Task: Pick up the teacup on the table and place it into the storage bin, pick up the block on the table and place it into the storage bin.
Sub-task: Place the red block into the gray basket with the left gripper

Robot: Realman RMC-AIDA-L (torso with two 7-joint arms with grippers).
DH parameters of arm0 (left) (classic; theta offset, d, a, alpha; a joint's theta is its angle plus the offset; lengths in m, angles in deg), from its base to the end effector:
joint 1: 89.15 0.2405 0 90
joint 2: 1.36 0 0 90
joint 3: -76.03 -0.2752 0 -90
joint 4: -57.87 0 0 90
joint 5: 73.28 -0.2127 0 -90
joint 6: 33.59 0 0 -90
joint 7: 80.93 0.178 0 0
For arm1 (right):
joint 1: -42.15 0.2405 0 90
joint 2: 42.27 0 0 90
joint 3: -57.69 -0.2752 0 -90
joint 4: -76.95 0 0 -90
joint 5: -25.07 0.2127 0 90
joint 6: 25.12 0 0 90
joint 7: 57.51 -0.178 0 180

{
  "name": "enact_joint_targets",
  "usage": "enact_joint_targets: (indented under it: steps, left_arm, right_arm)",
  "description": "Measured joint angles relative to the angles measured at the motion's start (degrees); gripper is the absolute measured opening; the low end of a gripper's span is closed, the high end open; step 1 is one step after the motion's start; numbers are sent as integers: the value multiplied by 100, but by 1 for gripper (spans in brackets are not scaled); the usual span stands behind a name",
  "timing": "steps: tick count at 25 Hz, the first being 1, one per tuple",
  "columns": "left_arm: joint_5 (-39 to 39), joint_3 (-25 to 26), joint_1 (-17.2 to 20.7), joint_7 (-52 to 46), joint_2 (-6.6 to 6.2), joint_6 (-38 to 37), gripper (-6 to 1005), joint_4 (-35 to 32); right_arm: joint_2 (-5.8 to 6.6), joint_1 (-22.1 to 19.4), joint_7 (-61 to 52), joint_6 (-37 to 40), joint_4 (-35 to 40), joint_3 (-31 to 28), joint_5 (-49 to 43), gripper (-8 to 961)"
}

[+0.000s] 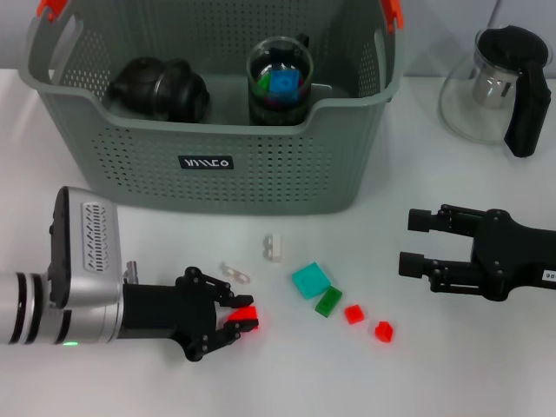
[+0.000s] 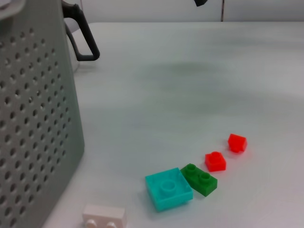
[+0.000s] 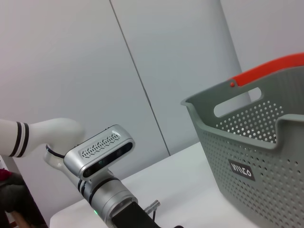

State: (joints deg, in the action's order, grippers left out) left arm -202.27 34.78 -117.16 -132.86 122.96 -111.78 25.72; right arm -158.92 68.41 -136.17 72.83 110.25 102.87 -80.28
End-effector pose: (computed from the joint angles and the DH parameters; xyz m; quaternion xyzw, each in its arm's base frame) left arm -0.3073 0.3085 -0.1155 -0.9867 -0.0540 -0.0975 0.1184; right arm 0.2636 0.3145 -0.0322 -0.9226 0.2255 0.3069 0.0613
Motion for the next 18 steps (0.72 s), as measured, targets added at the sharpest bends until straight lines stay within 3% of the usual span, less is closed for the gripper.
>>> enact_joint_targets:
  steps: [18]
  left_arm:
    - [28,-5,110,-445,-16,-357,246,-450]
  right_arm:
    - [2,1,0,4,0,0,9,821]
